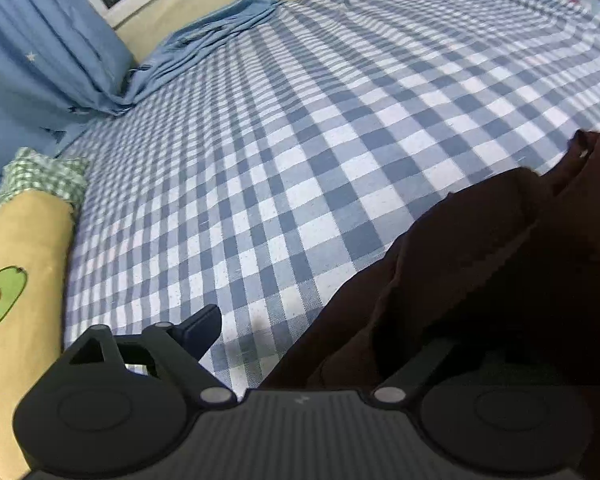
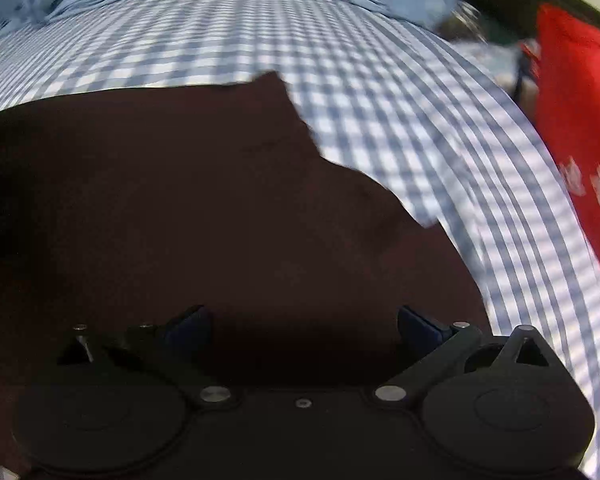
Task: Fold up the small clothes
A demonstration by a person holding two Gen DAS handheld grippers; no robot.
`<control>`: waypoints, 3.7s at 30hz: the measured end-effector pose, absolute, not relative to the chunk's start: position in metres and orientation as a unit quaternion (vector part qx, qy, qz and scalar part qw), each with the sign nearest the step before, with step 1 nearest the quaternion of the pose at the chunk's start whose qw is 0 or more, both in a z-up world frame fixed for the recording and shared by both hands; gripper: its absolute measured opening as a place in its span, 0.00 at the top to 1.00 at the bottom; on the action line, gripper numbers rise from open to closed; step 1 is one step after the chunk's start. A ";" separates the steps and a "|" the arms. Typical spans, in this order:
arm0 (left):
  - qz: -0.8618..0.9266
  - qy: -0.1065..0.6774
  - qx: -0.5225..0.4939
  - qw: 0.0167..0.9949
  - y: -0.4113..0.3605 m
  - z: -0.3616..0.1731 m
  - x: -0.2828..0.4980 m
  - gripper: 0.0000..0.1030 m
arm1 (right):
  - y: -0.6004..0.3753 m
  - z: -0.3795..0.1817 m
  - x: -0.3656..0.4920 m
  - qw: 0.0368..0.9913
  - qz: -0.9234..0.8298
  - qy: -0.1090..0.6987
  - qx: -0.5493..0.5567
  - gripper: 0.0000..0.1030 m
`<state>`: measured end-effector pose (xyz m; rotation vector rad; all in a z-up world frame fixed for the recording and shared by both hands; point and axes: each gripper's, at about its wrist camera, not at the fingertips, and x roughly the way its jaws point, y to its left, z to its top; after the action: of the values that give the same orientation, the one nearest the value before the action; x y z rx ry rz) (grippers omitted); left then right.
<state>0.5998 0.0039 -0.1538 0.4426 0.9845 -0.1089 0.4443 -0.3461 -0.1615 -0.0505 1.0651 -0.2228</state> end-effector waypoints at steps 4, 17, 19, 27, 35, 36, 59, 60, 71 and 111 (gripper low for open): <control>-0.099 0.477 0.186 0.853 0.017 -0.135 0.604 0.09 | -0.361 -0.163 0.430 0.851 -0.128 0.509 0.001 0.02; 0.115 0.509 0.098 0.847 0.084 -0.114 0.607 0.03 | -0.388 -0.158 0.419 0.850 -0.228 0.471 -0.059 0.01; 0.157 0.503 0.074 0.847 0.093 -0.113 0.592 0.03 | -0.395 -0.157 0.415 0.848 -0.245 0.469 -0.042 0.01; 0.225 0.503 -0.015 0.834 0.122 -0.119 0.507 0.01 | -0.380 -0.140 0.396 0.860 -0.202 0.469 -0.021 0.01; 0.267 0.495 -0.144 0.814 0.140 -0.126 0.408 0.01 | -0.355 -0.123 0.408 0.872 -0.147 0.467 -0.027 0.01; 0.272 0.492 -0.154 0.813 0.141 -0.126 0.398 0.01 | -0.350 -0.120 0.411 0.875 -0.135 0.464 -0.030 0.01; 0.328 0.482 -0.236 0.777 0.131 -0.126 0.286 0.01 | -0.217 -0.124 0.410 0.856 0.117 0.503 -0.020 0.01; 0.328 0.483 -0.235 0.777 0.129 -0.125 0.286 0.01 | -0.214 -0.126 0.410 0.854 0.118 0.505 -0.021 0.01; 0.304 0.495 -0.218 0.784 0.111 -0.126 0.296 0.01 | -0.215 -0.139 0.414 0.840 0.134 0.525 -0.018 0.00; 0.142 0.554 -0.230 0.788 0.067 -0.149 0.355 0.01 | -0.186 -0.032 0.432 0.849 0.063 0.525 -0.017 0.00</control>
<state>0.3555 0.0667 -0.1488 -0.4959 1.1929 0.3070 0.4320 -0.1856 -0.0318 -0.0356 1.1063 0.1323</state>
